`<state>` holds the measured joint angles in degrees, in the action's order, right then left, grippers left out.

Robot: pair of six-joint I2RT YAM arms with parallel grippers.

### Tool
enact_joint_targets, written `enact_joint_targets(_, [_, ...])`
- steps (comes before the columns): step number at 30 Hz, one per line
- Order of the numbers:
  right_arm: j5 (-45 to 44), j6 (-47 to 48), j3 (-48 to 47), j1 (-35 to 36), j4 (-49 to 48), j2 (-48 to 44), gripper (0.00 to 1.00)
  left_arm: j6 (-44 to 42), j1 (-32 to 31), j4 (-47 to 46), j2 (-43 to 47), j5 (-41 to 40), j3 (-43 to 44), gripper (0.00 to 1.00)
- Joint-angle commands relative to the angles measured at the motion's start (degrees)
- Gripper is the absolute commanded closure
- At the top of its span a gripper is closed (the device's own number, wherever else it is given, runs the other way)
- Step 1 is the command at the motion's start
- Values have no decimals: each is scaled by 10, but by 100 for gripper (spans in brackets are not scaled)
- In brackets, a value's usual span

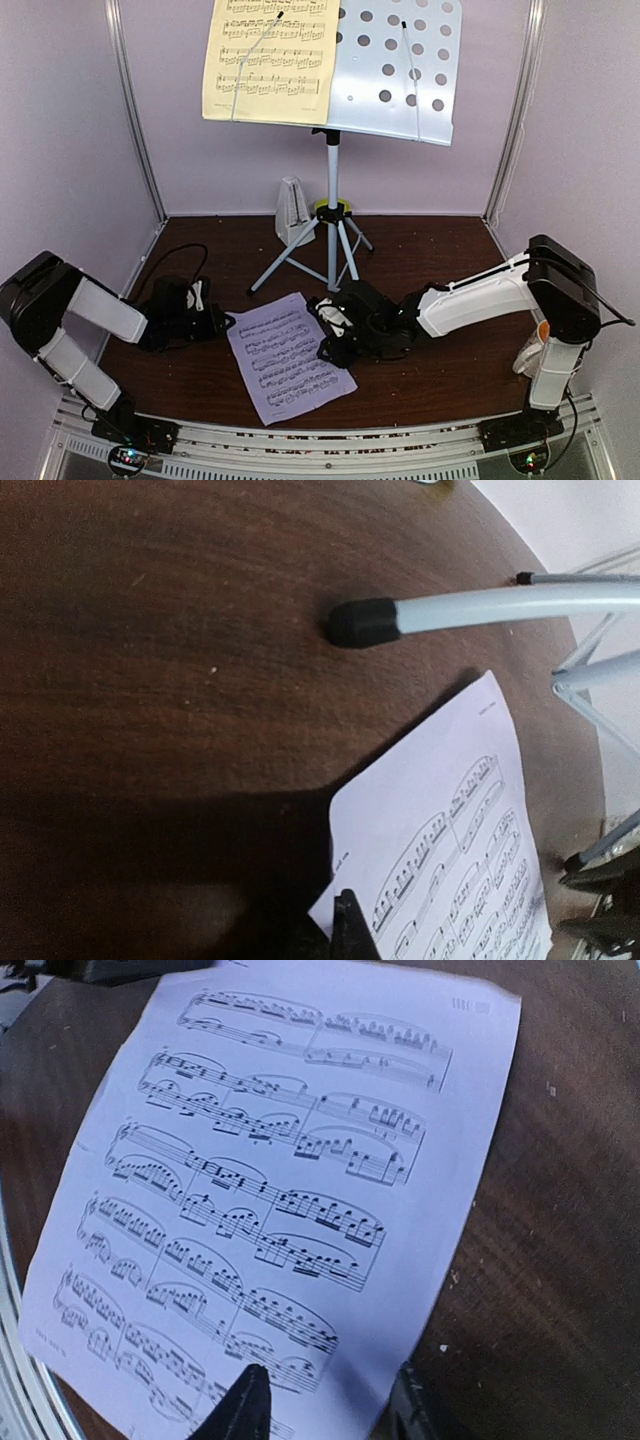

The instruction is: Set up the instrument practice props

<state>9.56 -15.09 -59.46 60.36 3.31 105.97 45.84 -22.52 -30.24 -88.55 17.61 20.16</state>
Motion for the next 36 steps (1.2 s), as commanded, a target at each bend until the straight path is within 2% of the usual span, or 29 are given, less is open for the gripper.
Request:
enact_joint_targets(1, [14,-1,34,-5,-49,-95,50,-128,-1,167,153,-18,11,100])
enact_joint_targets(5, [42,3,65,-13,-93,-172,26,-204,-38,265,323,-24,20,100])
enact_joint_targets(7, [53,5,77,-18,-111,-202,17,-205,-71,266,396,-27,14,100])
enact_joint_targets(11, [81,13,95,-29,-129,-256,7,-232,-118,318,462,-13,38,100])
enact_joint_targets(16, [65,26,165,-34,-188,-342,0,-227,-167,273,464,128,73,100])
enact_joint_targets(20, [77,46,207,-37,-221,-381,0,-294,-216,357,447,171,179,100])
enact_joint_targets(22, [88,57,224,-37,-236,-392,0,-297,-217,361,446,208,206,100])
enact_joint_targets(27, [113,46,298,-37,-364,-419,0,-315,-217,395,436,279,277,100])
enact_joint_targets(30, [141,38,298,-37,-386,-429,0,-319,-217,402,429,292,303,100])
enact_joint_targets(34, [163,32,269,-27,-380,-438,8,-315,-217,392,426,287,317,100])
enact_joint_targets(36, [162,33,254,-17,-373,-440,15,-309,-217,379,424,286,317,100])
